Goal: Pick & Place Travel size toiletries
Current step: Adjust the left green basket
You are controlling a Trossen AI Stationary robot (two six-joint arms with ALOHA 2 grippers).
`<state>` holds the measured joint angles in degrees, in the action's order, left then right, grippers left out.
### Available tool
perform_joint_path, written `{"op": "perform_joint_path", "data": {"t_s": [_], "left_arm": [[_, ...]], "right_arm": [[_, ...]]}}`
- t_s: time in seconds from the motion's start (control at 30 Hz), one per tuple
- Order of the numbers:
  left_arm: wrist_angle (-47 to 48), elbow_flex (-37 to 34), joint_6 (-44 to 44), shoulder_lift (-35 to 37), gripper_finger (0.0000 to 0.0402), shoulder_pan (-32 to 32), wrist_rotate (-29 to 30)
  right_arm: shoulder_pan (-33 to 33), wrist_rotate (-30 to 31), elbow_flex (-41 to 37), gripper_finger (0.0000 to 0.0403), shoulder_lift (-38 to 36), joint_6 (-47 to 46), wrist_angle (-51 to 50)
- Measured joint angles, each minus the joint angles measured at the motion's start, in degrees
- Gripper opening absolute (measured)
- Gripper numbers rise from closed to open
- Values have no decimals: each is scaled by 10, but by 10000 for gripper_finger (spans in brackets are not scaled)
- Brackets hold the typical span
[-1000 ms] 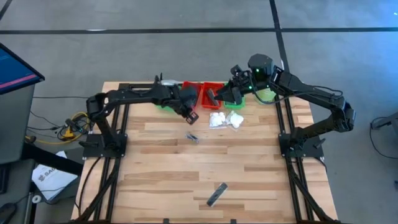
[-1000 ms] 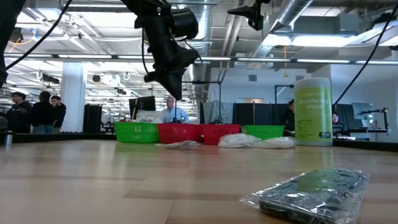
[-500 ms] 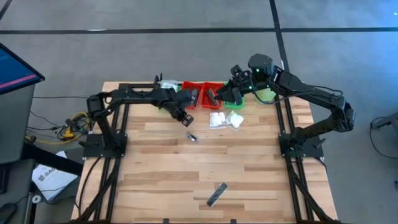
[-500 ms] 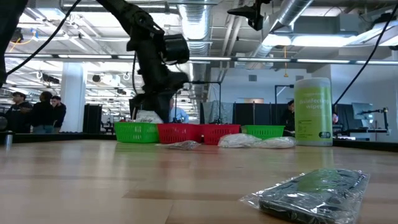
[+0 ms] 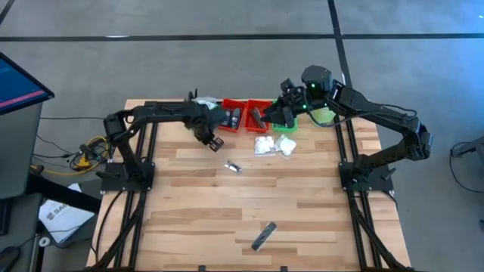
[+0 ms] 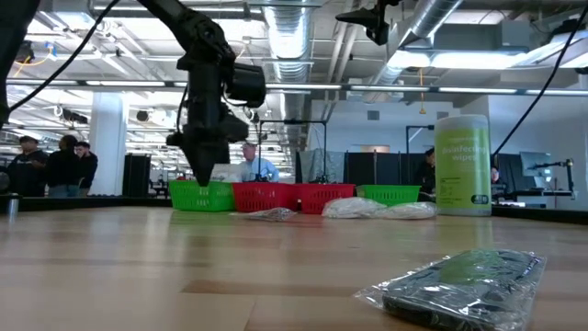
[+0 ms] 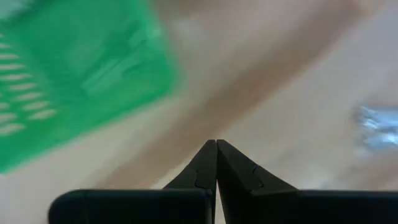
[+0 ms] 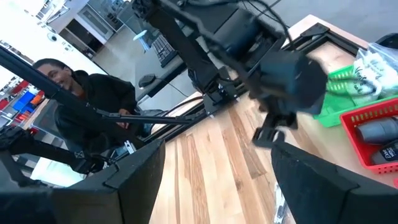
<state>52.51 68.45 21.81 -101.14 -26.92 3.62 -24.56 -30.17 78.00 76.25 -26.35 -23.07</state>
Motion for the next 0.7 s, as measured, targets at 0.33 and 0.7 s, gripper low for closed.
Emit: {"op": "perform_joint_path", "data": {"t_s": [0.33,0.7], "left_arm": [[-29,0,-57,-6,0,-68,6],[-83,0,-81,-11,0,-73,-20]], "right_arm": [[0,0,0,284,0,4,-6],[-8,0,0,284,0,4,-5]]}}
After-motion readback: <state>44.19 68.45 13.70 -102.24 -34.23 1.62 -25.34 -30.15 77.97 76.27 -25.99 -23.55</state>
